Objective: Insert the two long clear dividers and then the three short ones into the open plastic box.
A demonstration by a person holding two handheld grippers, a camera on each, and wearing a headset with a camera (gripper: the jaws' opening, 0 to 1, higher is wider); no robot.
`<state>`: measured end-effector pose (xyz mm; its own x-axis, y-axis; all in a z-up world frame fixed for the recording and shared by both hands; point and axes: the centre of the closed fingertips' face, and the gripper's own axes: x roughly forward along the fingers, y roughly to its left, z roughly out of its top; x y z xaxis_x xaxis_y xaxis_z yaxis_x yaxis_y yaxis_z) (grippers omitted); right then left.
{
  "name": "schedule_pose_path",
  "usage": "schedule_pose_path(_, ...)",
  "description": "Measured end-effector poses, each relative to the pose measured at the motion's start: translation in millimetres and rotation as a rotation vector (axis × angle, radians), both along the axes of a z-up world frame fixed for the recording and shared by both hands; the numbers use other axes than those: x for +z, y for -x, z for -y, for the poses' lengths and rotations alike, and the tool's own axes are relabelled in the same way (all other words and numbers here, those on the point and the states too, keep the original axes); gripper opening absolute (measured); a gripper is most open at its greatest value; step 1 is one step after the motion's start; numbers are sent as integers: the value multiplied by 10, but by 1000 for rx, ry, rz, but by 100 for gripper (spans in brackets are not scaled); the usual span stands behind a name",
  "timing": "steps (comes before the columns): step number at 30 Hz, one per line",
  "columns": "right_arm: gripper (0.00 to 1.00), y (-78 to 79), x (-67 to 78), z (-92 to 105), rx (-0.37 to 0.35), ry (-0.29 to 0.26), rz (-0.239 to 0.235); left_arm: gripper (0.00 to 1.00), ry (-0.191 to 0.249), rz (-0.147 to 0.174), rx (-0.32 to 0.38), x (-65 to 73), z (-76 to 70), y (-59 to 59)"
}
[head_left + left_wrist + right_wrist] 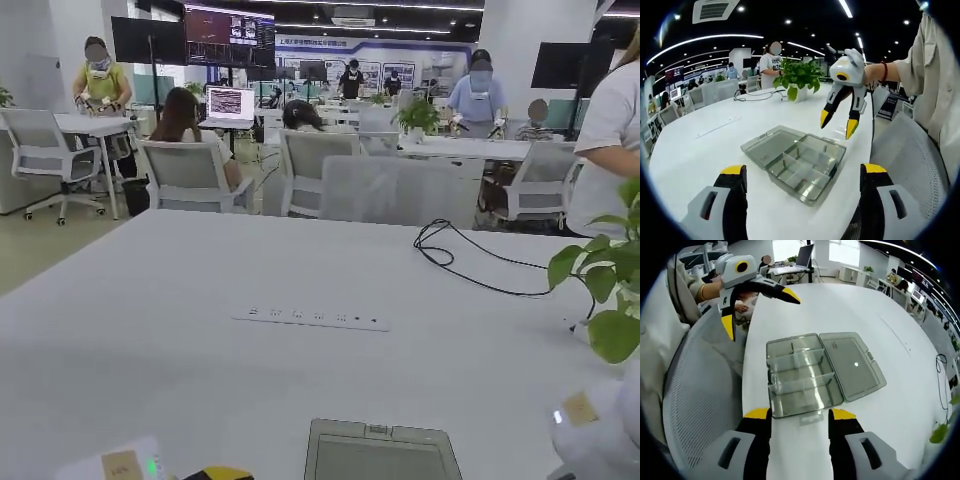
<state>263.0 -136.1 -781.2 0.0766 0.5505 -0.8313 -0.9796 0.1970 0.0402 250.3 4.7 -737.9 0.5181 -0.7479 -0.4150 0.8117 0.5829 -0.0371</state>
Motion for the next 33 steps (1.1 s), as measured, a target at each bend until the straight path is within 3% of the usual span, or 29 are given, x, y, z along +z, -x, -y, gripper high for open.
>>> schedule_pose_path(8, 47, -17, -117, 361, -31, 35, 6, 94, -22, 7, -4, -9, 19, 19)
schedule_pose_path(11, 48, -37, -168, 480, -40, 44, 3, 92, -42, 24, 0, -6, 23, 15)
schedule_pose_path(18, 48, -14, -314, 727, -21, 79, -14, 92, -49, 21, -1, -13, 43, 18)
schedule_pose_path(33, 44, -45, -593, 1055, 41, 179, -9, 89, -66, 13, 2, -31, 66, 28)
